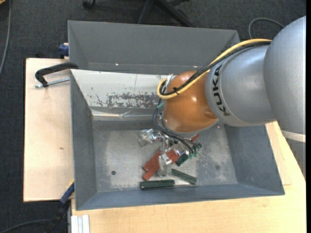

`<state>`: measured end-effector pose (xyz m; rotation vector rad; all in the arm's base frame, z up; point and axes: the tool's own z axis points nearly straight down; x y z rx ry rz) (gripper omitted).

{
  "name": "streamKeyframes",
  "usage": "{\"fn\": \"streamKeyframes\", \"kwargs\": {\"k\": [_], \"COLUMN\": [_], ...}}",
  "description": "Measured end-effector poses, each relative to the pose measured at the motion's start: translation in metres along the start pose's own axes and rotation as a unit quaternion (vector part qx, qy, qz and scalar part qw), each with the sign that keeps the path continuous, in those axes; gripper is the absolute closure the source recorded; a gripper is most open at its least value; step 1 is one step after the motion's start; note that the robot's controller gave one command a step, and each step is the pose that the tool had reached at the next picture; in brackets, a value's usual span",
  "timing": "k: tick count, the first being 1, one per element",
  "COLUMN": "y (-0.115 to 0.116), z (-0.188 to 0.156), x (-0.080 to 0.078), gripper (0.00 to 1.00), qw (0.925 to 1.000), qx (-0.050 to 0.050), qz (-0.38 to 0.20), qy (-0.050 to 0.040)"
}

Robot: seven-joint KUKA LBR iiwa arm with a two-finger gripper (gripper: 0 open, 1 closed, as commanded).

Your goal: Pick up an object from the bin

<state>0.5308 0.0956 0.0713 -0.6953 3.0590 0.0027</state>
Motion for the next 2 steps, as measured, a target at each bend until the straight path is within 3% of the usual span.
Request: {"fn": "streamKeyframes", "kwargs": {"k": [1, 2], "y": [-0.0017, -0.0017], "z": [-0.0055, -0.0055], "x": [0.0093, 0.0093], "gripper": [1.00, 1.00], "qw": [0.9976, 0.9976], "qx": [0.000, 0.000], "qz": [-0.069, -0.069], "qy": [0.0010, 0.0011]}}
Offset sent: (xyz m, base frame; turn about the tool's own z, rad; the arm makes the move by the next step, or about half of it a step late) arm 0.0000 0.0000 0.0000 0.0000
